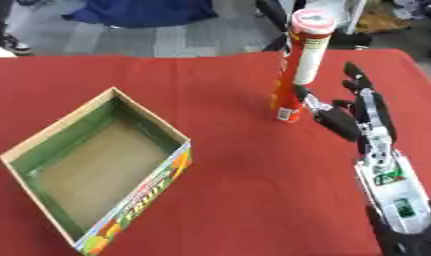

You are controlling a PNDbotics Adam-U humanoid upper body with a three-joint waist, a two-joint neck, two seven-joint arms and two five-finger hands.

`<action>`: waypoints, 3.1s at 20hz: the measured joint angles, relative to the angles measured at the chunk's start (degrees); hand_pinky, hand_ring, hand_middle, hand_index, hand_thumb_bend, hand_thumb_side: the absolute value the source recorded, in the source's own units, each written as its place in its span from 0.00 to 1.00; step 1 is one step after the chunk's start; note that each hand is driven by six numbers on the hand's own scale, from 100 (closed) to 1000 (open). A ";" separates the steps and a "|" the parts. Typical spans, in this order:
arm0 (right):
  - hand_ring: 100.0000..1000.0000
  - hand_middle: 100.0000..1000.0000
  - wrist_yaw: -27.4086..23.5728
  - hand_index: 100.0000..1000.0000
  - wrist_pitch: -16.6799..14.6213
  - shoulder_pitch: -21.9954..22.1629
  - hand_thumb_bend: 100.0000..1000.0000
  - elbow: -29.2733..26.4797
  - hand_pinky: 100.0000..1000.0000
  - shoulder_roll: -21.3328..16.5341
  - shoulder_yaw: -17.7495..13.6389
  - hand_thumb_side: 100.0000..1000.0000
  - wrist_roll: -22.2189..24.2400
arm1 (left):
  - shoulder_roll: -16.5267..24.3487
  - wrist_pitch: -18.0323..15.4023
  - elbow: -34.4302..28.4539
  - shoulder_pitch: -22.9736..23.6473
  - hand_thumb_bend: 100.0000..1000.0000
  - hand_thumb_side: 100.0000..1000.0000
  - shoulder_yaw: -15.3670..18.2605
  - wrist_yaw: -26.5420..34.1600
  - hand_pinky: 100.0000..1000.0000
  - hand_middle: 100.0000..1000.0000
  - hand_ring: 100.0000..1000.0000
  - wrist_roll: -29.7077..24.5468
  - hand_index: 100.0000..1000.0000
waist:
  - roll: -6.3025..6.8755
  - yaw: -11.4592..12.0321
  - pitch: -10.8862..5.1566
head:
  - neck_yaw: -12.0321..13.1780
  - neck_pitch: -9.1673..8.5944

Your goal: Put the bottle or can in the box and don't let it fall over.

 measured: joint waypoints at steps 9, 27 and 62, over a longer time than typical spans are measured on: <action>1.00 1.00 1.32 1.00 1.08 -1.42 0.52 -0.01 0.82 0.68 0.23 0.34 0.26 | 0.00 0.01 0.00 0.00 0.21 0.83 0.00 0.00 0.79 0.75 0.85 -0.01 0.77 | -0.01 0.18 0.01 | -0.05 0.00; 1.00 1.00 1.69 1.00 3.23 -4.60 0.54 0.72 0.81 1.61 0.72 0.38 -0.77 | -0.01 0.12 0.00 -0.04 0.20 0.83 -0.01 -0.01 0.79 0.75 0.85 -0.13 0.77 | -0.06 0.57 0.71 | -0.54 -0.04; 1.00 1.00 0.80 1.00 4.15 -8.38 0.53 2.39 0.81 2.37 1.36 0.48 -1.22 | -0.53 0.22 0.00 -0.05 0.19 0.85 -0.03 -0.15 0.80 0.75 0.85 -0.49 0.77 | -0.01 0.69 1.88 | -1.22 -1.10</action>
